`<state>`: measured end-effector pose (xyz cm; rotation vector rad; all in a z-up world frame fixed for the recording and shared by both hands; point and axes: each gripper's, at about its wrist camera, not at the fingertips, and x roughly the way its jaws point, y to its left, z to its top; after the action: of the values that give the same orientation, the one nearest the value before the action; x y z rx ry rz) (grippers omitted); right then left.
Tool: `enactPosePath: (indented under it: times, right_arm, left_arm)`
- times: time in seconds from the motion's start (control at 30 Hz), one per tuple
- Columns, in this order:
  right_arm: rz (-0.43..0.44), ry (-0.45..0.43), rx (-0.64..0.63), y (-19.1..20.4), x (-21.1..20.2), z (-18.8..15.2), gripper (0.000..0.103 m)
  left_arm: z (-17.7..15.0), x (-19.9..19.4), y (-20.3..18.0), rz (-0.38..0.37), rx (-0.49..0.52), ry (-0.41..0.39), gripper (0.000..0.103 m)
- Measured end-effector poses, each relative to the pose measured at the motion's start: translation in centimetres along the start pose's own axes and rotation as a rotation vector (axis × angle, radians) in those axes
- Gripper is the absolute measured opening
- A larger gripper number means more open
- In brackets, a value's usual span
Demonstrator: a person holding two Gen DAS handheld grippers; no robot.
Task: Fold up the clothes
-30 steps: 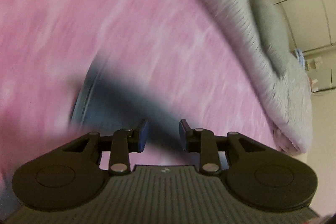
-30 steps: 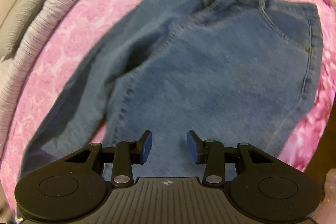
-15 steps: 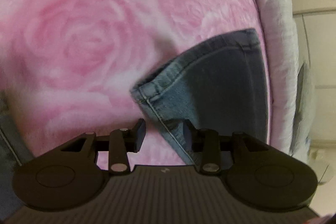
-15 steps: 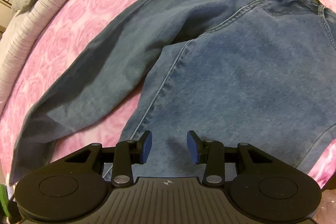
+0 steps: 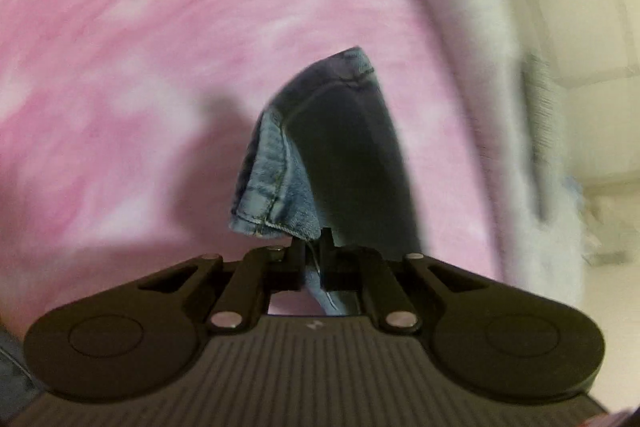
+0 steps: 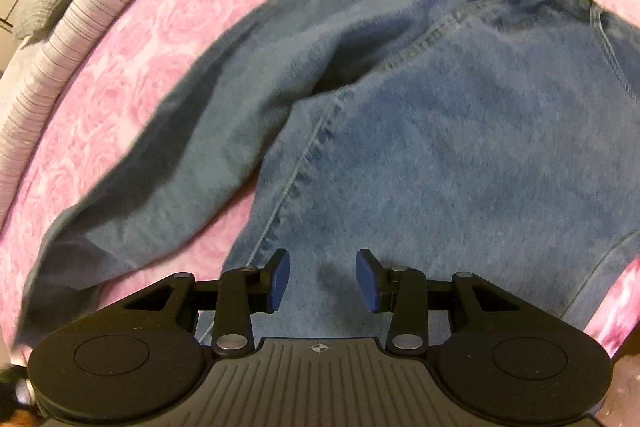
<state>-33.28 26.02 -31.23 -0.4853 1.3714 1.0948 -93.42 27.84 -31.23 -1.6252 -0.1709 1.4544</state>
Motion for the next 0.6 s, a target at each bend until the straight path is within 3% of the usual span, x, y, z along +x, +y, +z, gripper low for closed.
enactPosePath:
  times: [0.07,0.17,0.23,0.3,0.37,0.43,0.53,0.6]
  right_arm:
    - [-0.006,-0.015,-0.004,0.2,-0.3,0.3,0.041]
    - [0.004,-0.029,0.012,0.4,-0.6,0.5,0.041]
    - [0.012,-0.035,0.019,0.6,-0.6,0.5,0.041]
    - [0.014,-0.025,0.020,0.8,-0.2,0.2,0.041]
    - [0.012,-0.009,0.025,1.0,0.2,-0.2,0.041]
    - [0.017,0.006,0.020,0.9,0.2,-0.7,0.041]
    - [0.005,0.016,0.001,0.4,-0.2,-1.0,0.041]
    - [-0.016,0.013,-0.011,-0.3,-0.8,-0.9,0.041]
  left_arm:
    - [2.6,-3.2,-4.3,-0.083,0.132,0.001,0.002]
    - [5.9,-6.8,-9.6,-0.124,0.353,-0.056,0.002]
    - [7.4,-7.0,-11.0,-0.120,0.468,-0.058,0.003]
    - [6.7,-5.0,-10.1,-0.034,0.617,-0.029,0.003]
    - [5.7,-1.5,-6.7,0.114,0.681,0.006,0.004]
    - [4.9,2.5,-0.7,0.243,0.530,0.090,0.008]
    - [2.7,4.2,4.2,0.273,0.446,0.022,0.011]
    - [2.0,3.9,4.0,0.282,0.460,-0.021,0.012]
